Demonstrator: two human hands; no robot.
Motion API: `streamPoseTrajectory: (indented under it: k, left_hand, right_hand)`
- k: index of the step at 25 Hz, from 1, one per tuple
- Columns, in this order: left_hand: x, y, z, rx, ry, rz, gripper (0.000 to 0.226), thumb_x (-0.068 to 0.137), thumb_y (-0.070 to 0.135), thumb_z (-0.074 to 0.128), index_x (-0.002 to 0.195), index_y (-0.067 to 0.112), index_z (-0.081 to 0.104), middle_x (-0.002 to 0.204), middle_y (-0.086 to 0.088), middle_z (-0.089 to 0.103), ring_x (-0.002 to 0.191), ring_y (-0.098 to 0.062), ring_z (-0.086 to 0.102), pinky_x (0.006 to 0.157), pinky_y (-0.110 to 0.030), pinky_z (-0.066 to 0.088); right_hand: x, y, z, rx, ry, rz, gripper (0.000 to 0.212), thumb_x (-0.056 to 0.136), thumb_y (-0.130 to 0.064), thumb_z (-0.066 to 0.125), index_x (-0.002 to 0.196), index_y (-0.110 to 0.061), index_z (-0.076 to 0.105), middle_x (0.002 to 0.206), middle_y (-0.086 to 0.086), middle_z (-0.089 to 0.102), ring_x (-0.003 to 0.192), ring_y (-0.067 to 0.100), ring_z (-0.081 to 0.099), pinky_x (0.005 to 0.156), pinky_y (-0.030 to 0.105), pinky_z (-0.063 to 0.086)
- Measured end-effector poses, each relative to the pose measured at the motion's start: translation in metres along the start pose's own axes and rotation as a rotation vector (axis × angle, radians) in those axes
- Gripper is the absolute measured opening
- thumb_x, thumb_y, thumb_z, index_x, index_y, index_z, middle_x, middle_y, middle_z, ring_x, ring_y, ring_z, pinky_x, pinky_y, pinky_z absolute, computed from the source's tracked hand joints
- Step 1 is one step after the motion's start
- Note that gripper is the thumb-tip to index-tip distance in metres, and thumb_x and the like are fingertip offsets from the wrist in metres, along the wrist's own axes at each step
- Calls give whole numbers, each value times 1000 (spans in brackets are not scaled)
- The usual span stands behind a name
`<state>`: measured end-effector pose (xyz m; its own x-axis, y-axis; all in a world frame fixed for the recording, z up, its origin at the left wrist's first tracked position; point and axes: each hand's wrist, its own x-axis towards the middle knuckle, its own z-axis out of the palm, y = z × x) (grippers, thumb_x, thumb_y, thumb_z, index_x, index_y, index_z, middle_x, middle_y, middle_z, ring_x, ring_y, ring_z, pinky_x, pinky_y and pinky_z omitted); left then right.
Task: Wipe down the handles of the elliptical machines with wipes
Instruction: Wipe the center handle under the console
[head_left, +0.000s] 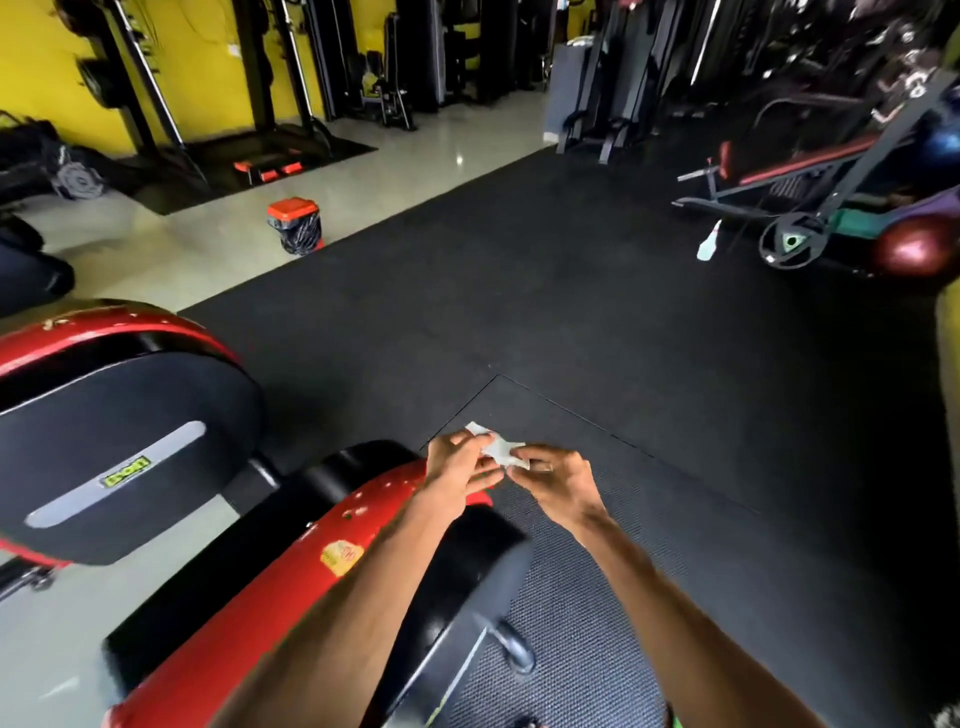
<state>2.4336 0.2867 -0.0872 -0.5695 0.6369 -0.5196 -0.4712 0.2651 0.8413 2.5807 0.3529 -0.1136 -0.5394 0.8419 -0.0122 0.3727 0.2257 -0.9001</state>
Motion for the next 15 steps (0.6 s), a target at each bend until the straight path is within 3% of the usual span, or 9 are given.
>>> streamPoseTrajectory:
  k: [3,6,9,11,15]
  left_hand:
    - [60,33,44,25,37,24,3,93,10,71,93,7,72,96,-17,75,81,-25,74,63,-36,63]
    - [112,62,69,-26,45,11,7,97,15,68,99,9,71,102,-14,75,91,-26,74,78,-45,64]
    - [170,86,90,-105,12,37,37,86,29,83,114,10,69,108,-11,77,102,-28,75,84,-45,64]
    - [213,100,103,-148,67,77,43,83,22,86,117,7,65,112,-13,75,100,-26,75,84,-39,64]
    - [302,121,120,-213,271,108,29,88,-3,74,111,-14,62,88,-21,69,61,-12,70,52,-19,54]
  right_hand:
    - [82,1,-28,43,-32,25,20,93,-22,78,111,-14,81,114,-9,77,89,-1,72,81,15,55]
    - [158,7,-37,130,-53,67,14,92,-22,79,104,-16,83,119,-15,72,102,7,70,85,23,51]
    - [245,13,-37,205,-134,113,7,96,-22,75,96,-25,81,101,-9,76,90,13,71,76,27,54]
    - [305,15,-32,233,-233,109,11,99,-20,70,93,-23,78,87,-2,77,79,12,70,71,27,58]
    - [424,28,-15,285,-434,137,17,102,-18,65,106,-6,76,94,14,79,82,20,75,70,28,61]
